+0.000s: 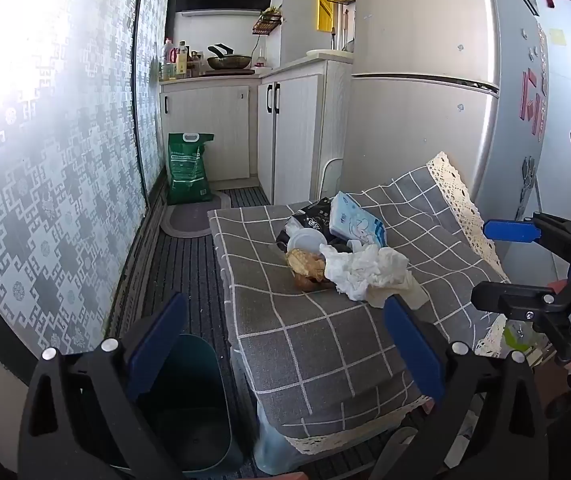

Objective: Collect trash

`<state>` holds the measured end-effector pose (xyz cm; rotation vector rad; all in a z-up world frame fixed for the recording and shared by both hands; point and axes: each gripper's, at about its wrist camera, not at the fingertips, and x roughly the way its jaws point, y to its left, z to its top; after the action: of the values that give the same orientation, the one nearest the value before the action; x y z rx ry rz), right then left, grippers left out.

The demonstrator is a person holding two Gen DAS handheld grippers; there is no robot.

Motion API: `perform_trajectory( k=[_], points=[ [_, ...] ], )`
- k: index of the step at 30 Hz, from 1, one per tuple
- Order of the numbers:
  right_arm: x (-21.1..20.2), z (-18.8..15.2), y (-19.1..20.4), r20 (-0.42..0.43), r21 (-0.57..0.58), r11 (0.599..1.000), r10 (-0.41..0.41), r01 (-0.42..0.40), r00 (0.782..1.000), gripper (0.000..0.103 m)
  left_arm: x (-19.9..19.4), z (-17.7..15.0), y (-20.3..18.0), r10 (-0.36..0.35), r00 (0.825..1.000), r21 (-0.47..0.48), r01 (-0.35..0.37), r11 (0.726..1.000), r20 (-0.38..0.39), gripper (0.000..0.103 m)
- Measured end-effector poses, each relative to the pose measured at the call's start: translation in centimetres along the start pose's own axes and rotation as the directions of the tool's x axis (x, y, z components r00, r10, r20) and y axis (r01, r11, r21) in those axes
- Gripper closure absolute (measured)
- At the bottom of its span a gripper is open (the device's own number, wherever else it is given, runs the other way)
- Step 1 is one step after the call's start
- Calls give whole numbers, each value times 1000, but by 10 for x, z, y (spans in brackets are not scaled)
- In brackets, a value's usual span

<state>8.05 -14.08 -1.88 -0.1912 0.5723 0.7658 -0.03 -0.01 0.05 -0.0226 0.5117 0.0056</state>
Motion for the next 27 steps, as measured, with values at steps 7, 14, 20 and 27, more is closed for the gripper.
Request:
perform_trajectory(
  k=[7,14,20,27],
  points=[
    [1,1,2,2,4,1000,10,-10,1000,3,0,0,2,-9,1000,-12,9,1000,-9,3],
    [1,2,0,-2,5,1000,10,-10,1000,3,0,-3,8,-4,1000,-11,4,1000,-12,3],
    [0,1,1,2,7,1000,9,-9,1000,3,0,-3,9,-3,1000,-9,3,1000,-12,3],
    [0,1,-2,2,8,1000,9,-9,1000,3,-2,-3,10,-4,1000,-8,4,1000,-11,3]
  ],
)
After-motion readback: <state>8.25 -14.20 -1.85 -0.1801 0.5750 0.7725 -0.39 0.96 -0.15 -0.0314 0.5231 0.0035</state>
